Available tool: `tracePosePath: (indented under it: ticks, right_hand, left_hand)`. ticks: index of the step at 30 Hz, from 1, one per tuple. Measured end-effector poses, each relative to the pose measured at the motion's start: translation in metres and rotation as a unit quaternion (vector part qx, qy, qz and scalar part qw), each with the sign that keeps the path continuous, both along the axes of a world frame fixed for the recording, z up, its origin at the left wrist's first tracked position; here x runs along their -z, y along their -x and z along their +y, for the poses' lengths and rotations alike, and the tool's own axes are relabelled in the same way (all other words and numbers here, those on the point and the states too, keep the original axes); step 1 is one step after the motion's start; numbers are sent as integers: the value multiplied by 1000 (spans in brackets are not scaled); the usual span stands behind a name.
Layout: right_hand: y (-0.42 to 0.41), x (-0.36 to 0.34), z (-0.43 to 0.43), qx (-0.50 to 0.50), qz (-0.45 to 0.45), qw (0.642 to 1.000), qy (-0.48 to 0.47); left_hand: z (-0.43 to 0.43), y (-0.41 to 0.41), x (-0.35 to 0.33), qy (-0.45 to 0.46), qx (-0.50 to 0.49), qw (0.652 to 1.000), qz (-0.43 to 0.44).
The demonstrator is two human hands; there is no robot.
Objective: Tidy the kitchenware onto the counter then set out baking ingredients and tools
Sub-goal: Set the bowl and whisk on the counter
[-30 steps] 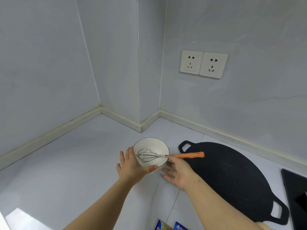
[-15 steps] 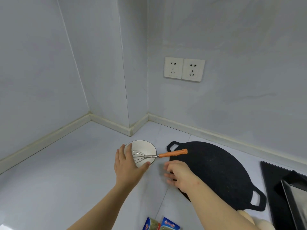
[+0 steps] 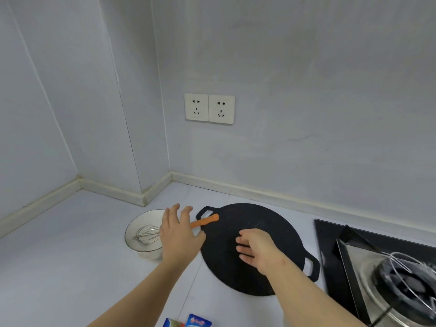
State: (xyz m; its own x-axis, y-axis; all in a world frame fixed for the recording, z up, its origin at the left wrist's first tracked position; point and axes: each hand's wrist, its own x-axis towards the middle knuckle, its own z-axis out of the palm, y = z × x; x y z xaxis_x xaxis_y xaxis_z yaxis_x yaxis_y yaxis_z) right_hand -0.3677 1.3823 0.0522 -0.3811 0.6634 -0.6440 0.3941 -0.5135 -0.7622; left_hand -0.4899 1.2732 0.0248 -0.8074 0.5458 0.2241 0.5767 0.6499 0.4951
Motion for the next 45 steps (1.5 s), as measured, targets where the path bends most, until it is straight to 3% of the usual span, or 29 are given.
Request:
tracePosePath:
  ticks: [7,10,15,25,30,45]
  right_hand:
    - [18,5,-17,-65,20,998,-1]
    - [24,12,-25,-104,45,994,11]
    - [37,28,-37,-142,81,986,40]
    - [76,42,-36,-159,100,980,62]
    - [93,45,-30,-151,117,979,65]
    - [146,57,9,-72,145,986,49]
  left_hand:
    - [-22,11,7,93,-82,992,-29]
    - [-37,23,14,53,-137,983,-109]
    - [-48,42,16,-43,-119,977,-173]
    - [-37,69,23,-14,-93,981,-168]
    - [-20,82,23,-51,-84,976,-197]
    - [43,133,27,-67,-57,980,-179]
